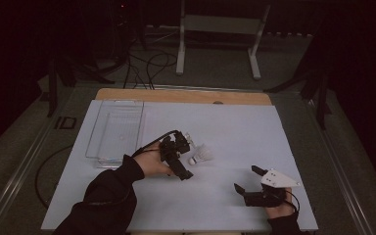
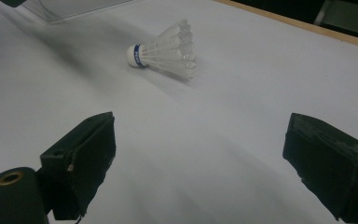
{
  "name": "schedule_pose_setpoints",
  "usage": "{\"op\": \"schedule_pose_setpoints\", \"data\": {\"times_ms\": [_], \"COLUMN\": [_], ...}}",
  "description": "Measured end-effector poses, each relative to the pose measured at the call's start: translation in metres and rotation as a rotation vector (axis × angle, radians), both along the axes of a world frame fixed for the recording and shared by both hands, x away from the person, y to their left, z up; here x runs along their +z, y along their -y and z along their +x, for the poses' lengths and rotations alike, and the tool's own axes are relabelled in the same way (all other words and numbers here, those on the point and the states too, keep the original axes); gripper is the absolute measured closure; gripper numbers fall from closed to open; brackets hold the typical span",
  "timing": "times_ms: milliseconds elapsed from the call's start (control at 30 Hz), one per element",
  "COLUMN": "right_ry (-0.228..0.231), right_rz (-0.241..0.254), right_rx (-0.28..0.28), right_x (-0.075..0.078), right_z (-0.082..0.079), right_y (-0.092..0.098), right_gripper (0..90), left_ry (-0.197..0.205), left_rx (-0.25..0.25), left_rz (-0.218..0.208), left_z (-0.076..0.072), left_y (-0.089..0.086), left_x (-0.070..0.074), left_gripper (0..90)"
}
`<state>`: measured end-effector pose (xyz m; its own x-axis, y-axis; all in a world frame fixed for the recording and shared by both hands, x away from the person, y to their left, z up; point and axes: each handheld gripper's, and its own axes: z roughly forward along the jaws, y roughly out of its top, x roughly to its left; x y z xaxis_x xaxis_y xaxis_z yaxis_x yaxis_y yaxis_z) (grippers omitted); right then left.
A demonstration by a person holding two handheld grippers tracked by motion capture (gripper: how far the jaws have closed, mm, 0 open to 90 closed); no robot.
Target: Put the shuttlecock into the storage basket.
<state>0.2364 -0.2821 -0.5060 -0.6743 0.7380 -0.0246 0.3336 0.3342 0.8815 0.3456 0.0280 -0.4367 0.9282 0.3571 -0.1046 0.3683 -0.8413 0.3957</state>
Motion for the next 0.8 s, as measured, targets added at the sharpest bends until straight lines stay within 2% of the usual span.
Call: {"op": "schedule_pose_setpoints", "data": {"times_ms": [167, 267, 300, 333, 567, 800], "right_ry": [0.002, 0.003, 0.003, 0.003, 0.0, -0.005], "right_rz": [0.0, 0.001, 0.001, 0.001, 0.003, 0.001], "right_rx": [0.0, 0.0, 0.0, 0.001, 0.004, 0.004], "right_x": [0.0, 0.0, 0.0, 0.0, 0.0, 0.0], "right_z": [0.0, 0.0, 0.0, 0.0, 0.0, 0.0], "right_y": [0.0, 0.0, 0.0, 0.0, 0.0, 0.001], "right_gripper": [9.1, 9.1, 9.1, 9.1, 9.1, 9.1], "left_ry": [0.004, 0.0, 0.0, 0.017, 0.027, 0.015], "left_rx": [0.005, 0.001, 0.001, 0.001, 0.01, 0.015], "left_rz": [-0.004, -0.034, -0.034, -0.027, -0.026, -0.007], "left_z": [0.006, 0.011, 0.011, 0.014, 0.023, 0.029], "left_y": [0.006, 0.008, 0.008, 0.01, 0.014, 0.017], "left_x": [0.0, 0.0, 0.0, 0.0, -0.008, -0.017], "left_gripper": [0.2, 0.2, 0.1, 0.2, 0.2, 0.2]}}
